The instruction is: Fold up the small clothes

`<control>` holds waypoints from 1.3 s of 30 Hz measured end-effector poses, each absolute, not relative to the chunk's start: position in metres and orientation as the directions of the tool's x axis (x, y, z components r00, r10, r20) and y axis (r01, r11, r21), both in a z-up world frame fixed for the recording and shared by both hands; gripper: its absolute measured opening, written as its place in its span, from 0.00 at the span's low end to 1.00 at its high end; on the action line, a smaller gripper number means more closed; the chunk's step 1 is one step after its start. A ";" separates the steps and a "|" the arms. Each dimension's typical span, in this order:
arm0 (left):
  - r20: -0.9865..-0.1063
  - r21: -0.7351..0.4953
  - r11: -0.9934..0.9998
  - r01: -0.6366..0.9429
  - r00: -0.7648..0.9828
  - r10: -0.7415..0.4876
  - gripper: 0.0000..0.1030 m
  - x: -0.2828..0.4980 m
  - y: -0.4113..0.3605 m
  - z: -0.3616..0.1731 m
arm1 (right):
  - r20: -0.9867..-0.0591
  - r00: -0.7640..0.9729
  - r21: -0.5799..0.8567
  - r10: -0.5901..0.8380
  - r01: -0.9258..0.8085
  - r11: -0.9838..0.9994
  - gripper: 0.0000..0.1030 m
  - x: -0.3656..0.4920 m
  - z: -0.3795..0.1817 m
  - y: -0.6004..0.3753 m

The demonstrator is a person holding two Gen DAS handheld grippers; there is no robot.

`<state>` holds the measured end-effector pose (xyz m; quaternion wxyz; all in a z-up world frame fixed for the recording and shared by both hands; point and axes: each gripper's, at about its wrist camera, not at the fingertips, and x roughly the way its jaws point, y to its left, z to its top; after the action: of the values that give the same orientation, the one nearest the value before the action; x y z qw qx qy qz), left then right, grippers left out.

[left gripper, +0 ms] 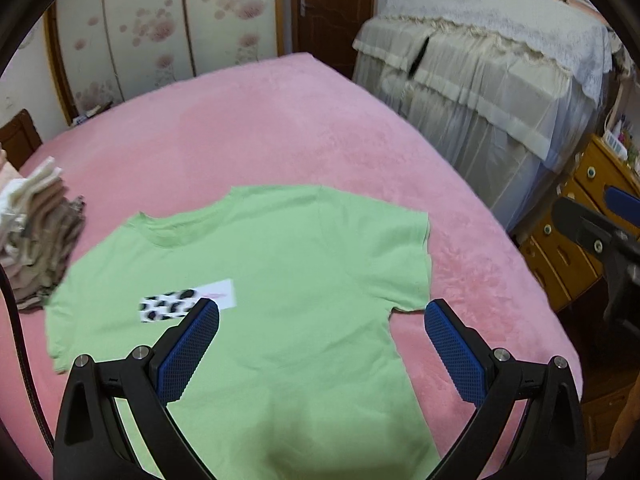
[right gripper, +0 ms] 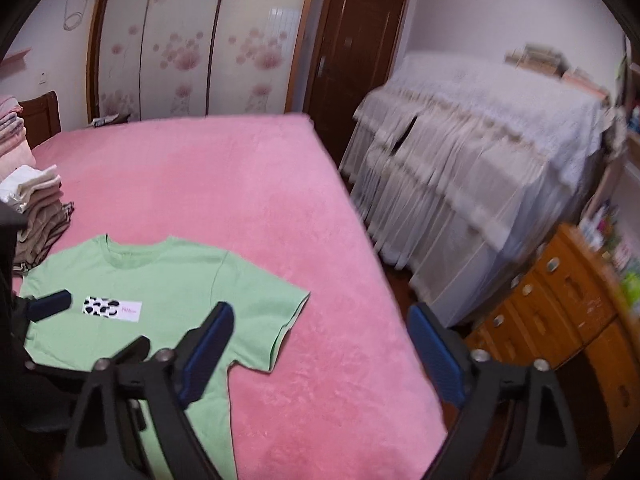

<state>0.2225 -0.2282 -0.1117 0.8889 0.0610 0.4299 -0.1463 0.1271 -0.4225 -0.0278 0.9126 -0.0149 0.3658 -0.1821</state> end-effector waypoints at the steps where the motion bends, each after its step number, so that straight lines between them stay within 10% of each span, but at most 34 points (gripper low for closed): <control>1: -0.781 -0.012 0.950 0.313 0.590 -0.205 0.97 0.228 -0.232 -0.121 | -0.682 0.657 -0.136 -0.321 0.317 0.939 0.80 0.133 -0.036 -0.429; 9: -0.799 0.055 0.941 0.333 0.580 -0.159 0.87 0.268 -0.253 -0.176 | -0.831 0.552 0.140 -0.071 0.330 0.934 0.57 0.177 -0.130 -0.482; 27: -0.817 0.033 0.977 0.212 0.569 -0.096 0.83 0.320 -0.226 -0.204 | -0.907 0.420 0.211 0.027 0.399 0.892 0.56 0.249 -0.217 -0.511; 29: -0.817 0.034 0.978 0.207 0.569 -0.092 0.83 0.321 -0.222 -0.204 | -0.909 0.416 0.189 0.010 0.391 0.901 0.44 0.253 -0.217 -0.506; 32: -0.818 0.026 0.982 0.189 0.568 -0.088 0.83 0.321 -0.210 -0.203 | -0.904 0.423 0.228 0.055 0.371 0.900 0.01 0.257 -0.218 -0.501; 39: -0.808 -0.014 0.991 0.131 0.582 -0.088 0.83 0.315 -0.171 -0.191 | -0.843 0.537 0.204 0.024 0.278 0.939 0.00 0.257 -0.179 -0.469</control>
<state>0.3152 -0.1711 -0.1912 0.8892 0.0237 0.4528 -0.0615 0.2570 -0.4694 -0.1789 0.8623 0.1587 0.4752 -0.0738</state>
